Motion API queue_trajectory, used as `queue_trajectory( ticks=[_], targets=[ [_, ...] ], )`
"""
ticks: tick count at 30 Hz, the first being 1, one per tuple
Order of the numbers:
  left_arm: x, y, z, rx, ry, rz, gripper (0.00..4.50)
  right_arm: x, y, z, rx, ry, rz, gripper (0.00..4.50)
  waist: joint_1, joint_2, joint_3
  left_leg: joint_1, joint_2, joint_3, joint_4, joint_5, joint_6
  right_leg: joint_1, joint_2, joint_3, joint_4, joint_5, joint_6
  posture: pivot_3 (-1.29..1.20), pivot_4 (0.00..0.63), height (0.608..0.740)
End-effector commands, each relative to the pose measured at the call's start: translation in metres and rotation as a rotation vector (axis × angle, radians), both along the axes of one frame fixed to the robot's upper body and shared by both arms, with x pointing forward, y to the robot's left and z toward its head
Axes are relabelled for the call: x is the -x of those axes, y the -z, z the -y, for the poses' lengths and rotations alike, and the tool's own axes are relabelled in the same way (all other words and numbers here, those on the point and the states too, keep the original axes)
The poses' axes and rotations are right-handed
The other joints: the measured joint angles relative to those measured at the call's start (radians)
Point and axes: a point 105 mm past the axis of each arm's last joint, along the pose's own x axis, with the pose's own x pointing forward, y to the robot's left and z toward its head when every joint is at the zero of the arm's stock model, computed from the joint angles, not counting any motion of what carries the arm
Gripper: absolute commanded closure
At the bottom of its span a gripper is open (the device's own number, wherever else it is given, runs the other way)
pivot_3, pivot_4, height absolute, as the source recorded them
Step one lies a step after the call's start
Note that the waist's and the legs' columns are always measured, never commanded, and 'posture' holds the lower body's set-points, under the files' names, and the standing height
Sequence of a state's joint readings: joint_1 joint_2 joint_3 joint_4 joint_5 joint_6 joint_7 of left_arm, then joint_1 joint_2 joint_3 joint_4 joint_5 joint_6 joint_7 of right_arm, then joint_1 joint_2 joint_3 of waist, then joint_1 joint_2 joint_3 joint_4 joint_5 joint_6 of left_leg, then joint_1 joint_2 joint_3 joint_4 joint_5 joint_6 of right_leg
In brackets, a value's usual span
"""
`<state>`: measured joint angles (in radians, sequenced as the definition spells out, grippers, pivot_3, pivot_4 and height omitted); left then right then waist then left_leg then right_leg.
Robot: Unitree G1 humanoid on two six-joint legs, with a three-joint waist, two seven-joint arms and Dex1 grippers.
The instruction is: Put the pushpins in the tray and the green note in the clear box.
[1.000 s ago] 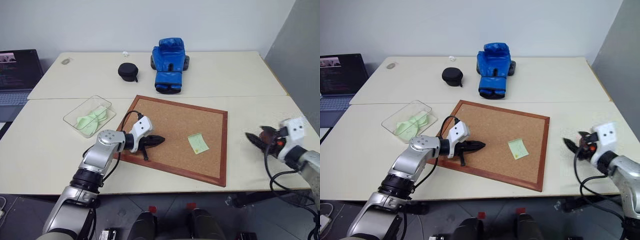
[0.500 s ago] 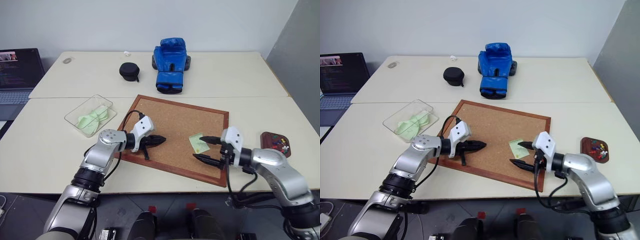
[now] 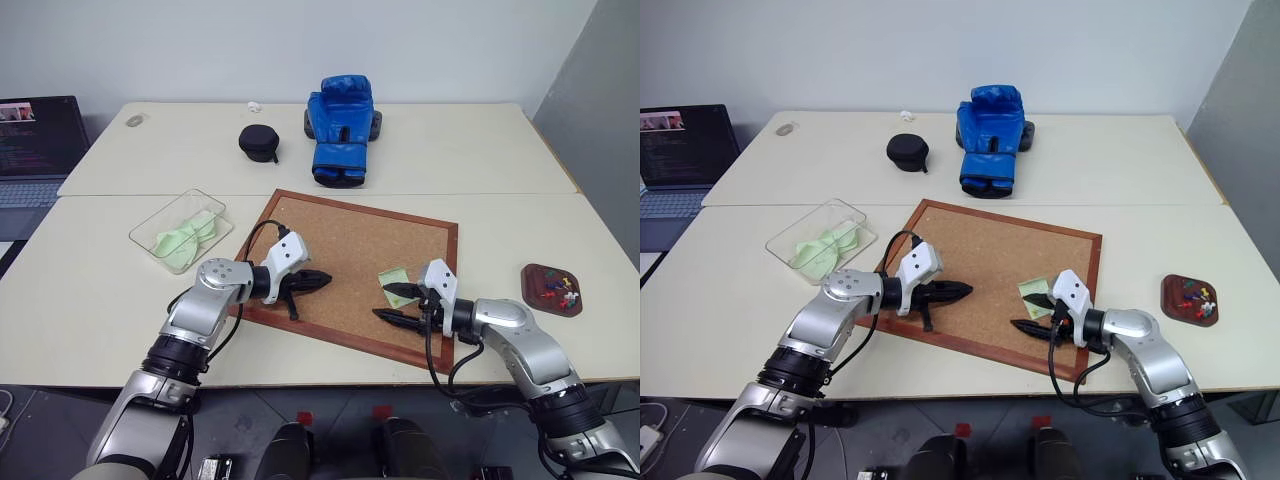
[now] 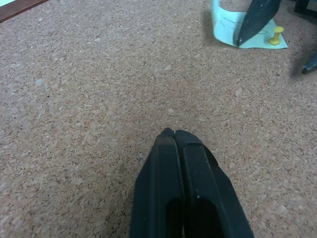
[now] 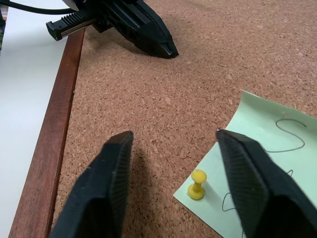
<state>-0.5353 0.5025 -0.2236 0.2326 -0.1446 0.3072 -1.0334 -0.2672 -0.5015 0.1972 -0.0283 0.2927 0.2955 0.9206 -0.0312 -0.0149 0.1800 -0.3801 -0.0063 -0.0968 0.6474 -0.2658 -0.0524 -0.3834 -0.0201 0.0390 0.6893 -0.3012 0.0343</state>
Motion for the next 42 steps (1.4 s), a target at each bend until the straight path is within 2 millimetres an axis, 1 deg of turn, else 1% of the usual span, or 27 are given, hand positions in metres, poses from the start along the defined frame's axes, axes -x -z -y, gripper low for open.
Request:
queue_trajectory(
  ticks=[1,3,4,5,6,7,9,11,15,17,20,23,30,35,37,38,39,42],
  targets=[
    [0.001,0.004,-0.002,-0.025,-0.012,-0.008,4.50,-0.003,-0.008,0.007,0.007,0.004,0.042,2.65,0.000,0.000,0.000,0.000,0.000,0.000,0.000,0.000,0.000,0.000,0.000,0.000,0.000,0.000,0.000,0.00,0.150,0.740],
    [0.002,0.004,-0.002,-0.024,-0.011,-0.009,4.50,-0.002,-0.007,0.009,0.012,0.007,0.042,2.99,0.000,0.000,0.000,0.000,0.000,0.000,0.000,0.000,0.000,0.000,0.000,0.000,0.000,0.000,0.000,0.00,0.150,0.740],
    [0.002,0.004,-0.001,-0.024,-0.010,-0.009,4.50,-0.002,-0.007,0.009,0.014,0.008,0.043,3.23,0.000,0.000,0.000,0.000,0.000,0.000,0.000,0.000,0.000,0.000,0.000,0.000,0.000,0.000,0.000,0.00,0.150,0.740],
    [0.002,0.004,-0.001,-0.024,-0.009,-0.009,4.50,-0.003,-0.006,0.011,0.017,0.012,0.044,3.32,0.000,0.000,0.000,0.000,0.000,0.000,0.000,0.000,0.000,0.000,0.000,0.000,0.000,0.000,0.000,0.00,0.150,0.740],
    [0.001,0.003,0.000,-0.023,-0.008,-0.009,4.50,-0.004,-0.006,0.012,0.024,0.020,0.049,3.60,0.000,0.000,0.000,0.000,0.000,0.000,0.000,0.000,0.000,0.000,0.000,0.000,0.000,0.000,0.000,0.00,0.150,0.740],
    [0.001,0.003,0.000,-0.022,-0.007,-0.009,4.50,-0.005,-0.005,0.013,0.029,0.025,0.052,3.74,0.000,0.000,0.000,0.000,0.000,0.000,0.000,0.000,0.000,0.000,0.000,0.000,0.000,0.000,0.000,0.00,0.150,0.740],
    [0.001,0.003,0.000,-0.022,-0.007,-0.009,4.50,-0.006,-0.005,0.014,0.032,0.030,0.055,4.19,0.000,0.000,0.000,0.000,0.000,0.000,0.000,0.000,0.000,0.000,0.000,0.000,0.000,0.000,0.000,0.00,0.150,0.740],
    [0.001,0.003,0.001,-0.021,-0.006,-0.009,4.50,-0.006,-0.005,0.014,0.036,0.032,0.055,4.45,0.000,0.000,0.000,0.000,0.000,0.000,0.000,0.000,0.000,0.000,0.000,0.000,0.000,0.000,0.000,0.00,0.150,0.740],
    [0.001,0.003,0.001,-0.021,-0.005,-0.010,4.50,-0.006,-0.010,0.013,0.034,0.026,0.073,4.45,0.000,0.000,0.000,0.000,0.000,0.000,0.000,0.000,0.000,0.000,0.000,0.000,0.000,0.000,0.000,0.00,0.150,0.740],
    [0.002,0.003,0.001,-0.020,-0.006,-0.011,4.50,-0.003,-0.019,0.009,0.010,0.004,0.076,4.45,0.000,0.000,0.000,0.000,0.000,0.000,0.000,0.000,0.000,0.000,0.000,0.000,0.000,0.000,0.000,0.00,0.150,0.740],
    [0.002,0.003,0.001,-0.020,-0.006,-0.013,4.50,-0.002,-0.047,0.003,-0.022,-0.023,0.139,4.45,0.000,0.000,0.000,0.000,0.000,0.000,0.000,0.000,0.000,0.000,0.000,0.000,0.000,0.000,0.000,0.00,0.150,0.740],
    [0.003,0.004,0.001,-0.019,-0.007,-0.015,4.50,-0.002,-0.061,0.001,-0.040,-0.026,0.160,4.45,0.000,0.000,0.000,-0.001,0.000,-0.001,0.000,0.000,0.000,-0.001,0.000,0.000,0.000,0.000,0.000,0.00,0.150,0.740],
    [0.004,0.006,0.002,-0.021,-0.006,-0.014,4.50,-0.003,-0.079,0.001,-0.045,-0.020,0.191,4.45,0.000,0.000,0.000,-0.001,0.000,-0.003,-0.001,0.000,0.000,-0.001,0.000,0.000,-0.001,0.000,0.000,0.00,0.150,0.740],
    [0.000,-0.006,0.005,0.039,-0.021,-0.006,4.50,-0.003,-0.085,0.007,-0.026,-0.002,0.217,4.45,0.001,0.000,0.000,-0.001,0.000,-0.002,0.000,0.000,0.000,-0.001,0.000,0.000,0.000,0.000,0.000,0.00,0.150,0.740],
    [-0.001,-0.014,0.005,0.064,-0.021,0.002,4.11,-0.004,-0.085,0.014,-0.013,0.028,0.224,4.50,0.002,0.000,0.000,-0.001,0.000,-0.002,0.000,0.000,0.000,-0.001,-0.001,0.000,-0.001,0.000,0.000,0.00,0.150,0.740],
    [-0.001,-0.020,0.006,0.090,-0.017,-0.004,4.06,-0.003,-0.085,0.018,-0.012,0.051,0.223,4.50,0.002,0.000,0.000,-0.001,0.000,-0.003,0.000,0.000,0.000,-0.001,-0.001,0.000,0.000,0.000,0.000,0.00,0.150,0.740],
    [-0.001,-0.024,0.007,0.108,-0.014,-0.006,3.84,-0.002,-0.084,0.023,-0.010,0.073,0.220,4.50,0.002,0.000,0.000,-0.001,0.000,-0.003,0.000,0.000,0.000,-0.001,-0.001,0.000,-0.001,0.000,0.000,0.00,0.150,0.740],
    [0.001,-0.033,0.009,0.126,-0.003,0.006,3.31,0.004,-0.083,0.036,-0.014,0.150,0.213,4.50,0.001,-0.001,0.000,-0.003,0.000,-0.003,0.000,0.000,0.000,-0.002,-0.001,-0.001,0.000,0.000,0.000,0.00,0.150,0.740]
  ],
)
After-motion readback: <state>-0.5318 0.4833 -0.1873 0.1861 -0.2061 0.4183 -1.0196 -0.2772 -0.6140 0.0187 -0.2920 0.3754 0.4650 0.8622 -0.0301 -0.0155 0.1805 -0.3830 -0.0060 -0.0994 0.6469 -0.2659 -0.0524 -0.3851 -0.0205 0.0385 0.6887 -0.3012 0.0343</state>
